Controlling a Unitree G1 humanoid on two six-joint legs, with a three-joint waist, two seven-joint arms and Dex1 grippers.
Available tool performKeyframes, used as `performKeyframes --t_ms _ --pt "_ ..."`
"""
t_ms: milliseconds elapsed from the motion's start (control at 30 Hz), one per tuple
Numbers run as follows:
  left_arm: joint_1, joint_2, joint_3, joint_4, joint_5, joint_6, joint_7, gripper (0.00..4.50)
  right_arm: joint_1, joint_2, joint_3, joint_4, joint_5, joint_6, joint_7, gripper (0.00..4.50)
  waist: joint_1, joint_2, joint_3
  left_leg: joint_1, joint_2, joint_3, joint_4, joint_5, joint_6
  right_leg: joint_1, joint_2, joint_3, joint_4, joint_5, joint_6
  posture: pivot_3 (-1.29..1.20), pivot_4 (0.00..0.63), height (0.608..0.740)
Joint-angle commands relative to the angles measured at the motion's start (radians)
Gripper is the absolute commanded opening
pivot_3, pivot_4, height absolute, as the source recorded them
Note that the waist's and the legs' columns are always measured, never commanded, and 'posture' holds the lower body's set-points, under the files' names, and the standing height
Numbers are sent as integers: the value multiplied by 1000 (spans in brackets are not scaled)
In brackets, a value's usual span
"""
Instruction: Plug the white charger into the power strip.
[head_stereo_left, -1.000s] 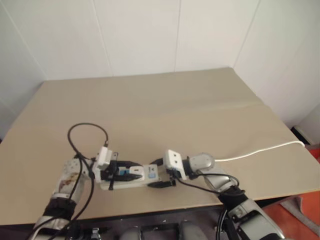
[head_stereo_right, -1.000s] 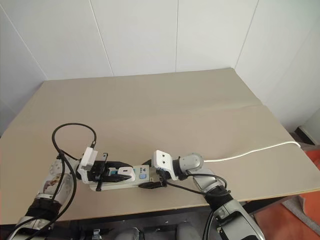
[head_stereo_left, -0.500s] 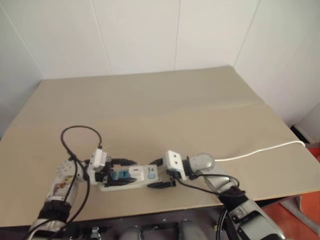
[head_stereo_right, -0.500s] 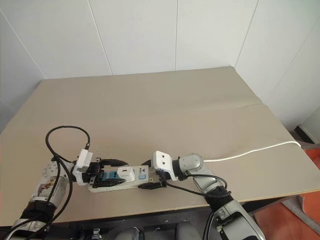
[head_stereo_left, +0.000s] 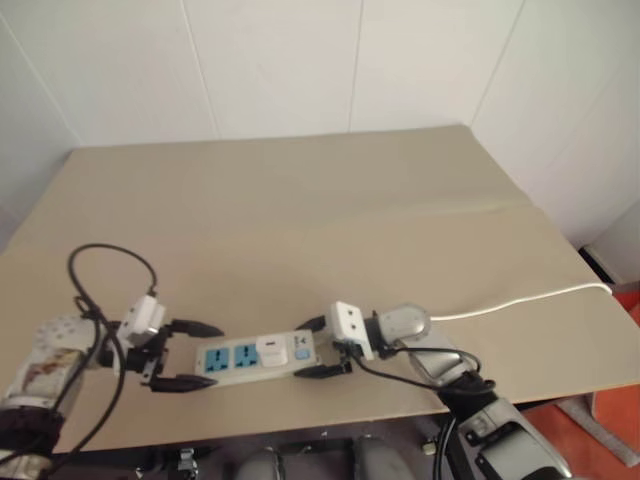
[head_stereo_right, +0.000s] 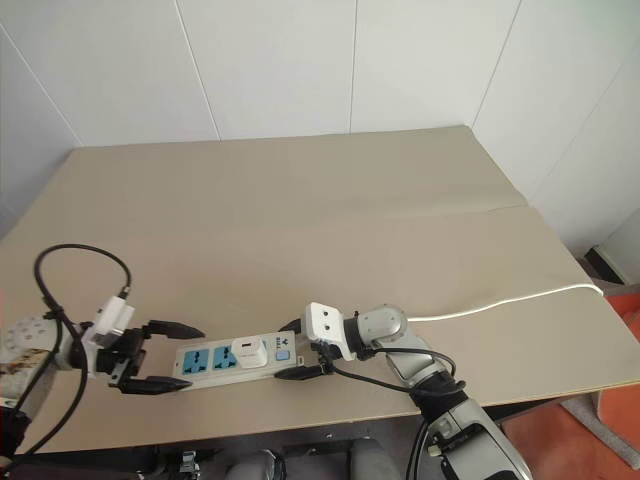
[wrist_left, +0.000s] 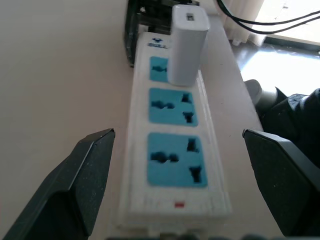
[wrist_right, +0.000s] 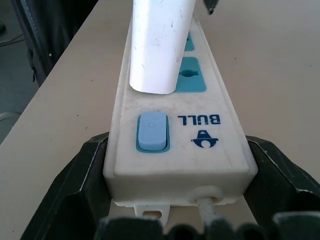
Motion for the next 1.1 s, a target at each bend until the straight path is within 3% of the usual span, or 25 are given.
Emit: performKeyframes --t_ms 33,67,167,267,400,600,1100 --pt "-43 20 99 46 -4 -31 21 4500 20 2 -1 44 -35 60 -49 4211 1 -2 1 0 0 0 0 0 0 0 0 0 0 0 0 0 150 740" --pt "-48 20 113 55 -3 -27 24 4500 21 -2 -12 27 -28 65 -54 4415 1 -2 2 0 0 0 0 0 0 0 0 0 0 1 -1 0 150 740" --pt "-42 19 150 36 -11 -3 32 4500 43 -52 -67 -103 14 94 -49 4464 3 -2 3 -4 0 0 1 0 0 -2 -2 0 0 4 -7 0 150 740" --pt "-7 22 184 -24 -32 30 32 4500 81 -158 -141 -294 81 152 -19 4464 16 -1 5 -19 -2 0 5 0 0 -15 -4 0 1 7 -5 0 150 740" --pt "95 56 258 -102 -48 52 -1 4500 143 -412 -340 -569 265 272 81 4464 30 1 7 -47 -4 0 16 0 -1 -39 -6 -1 2 9 -2 0 150 740" --pt "232 82 341 -159 -44 44 -12 4500 241 -649 -580 -682 405 360 130 4464 30 0 9 -43 -3 0 13 -1 0 -34 -7 -2 -2 9 -3 0 150 740" --pt "204 74 311 -207 -22 82 14 4500 441 -739 -736 -707 416 376 95 4464 31 -1 10 -41 -3 9 18 1 0 -31 -2 -2 1 13 -3 0 150 740"
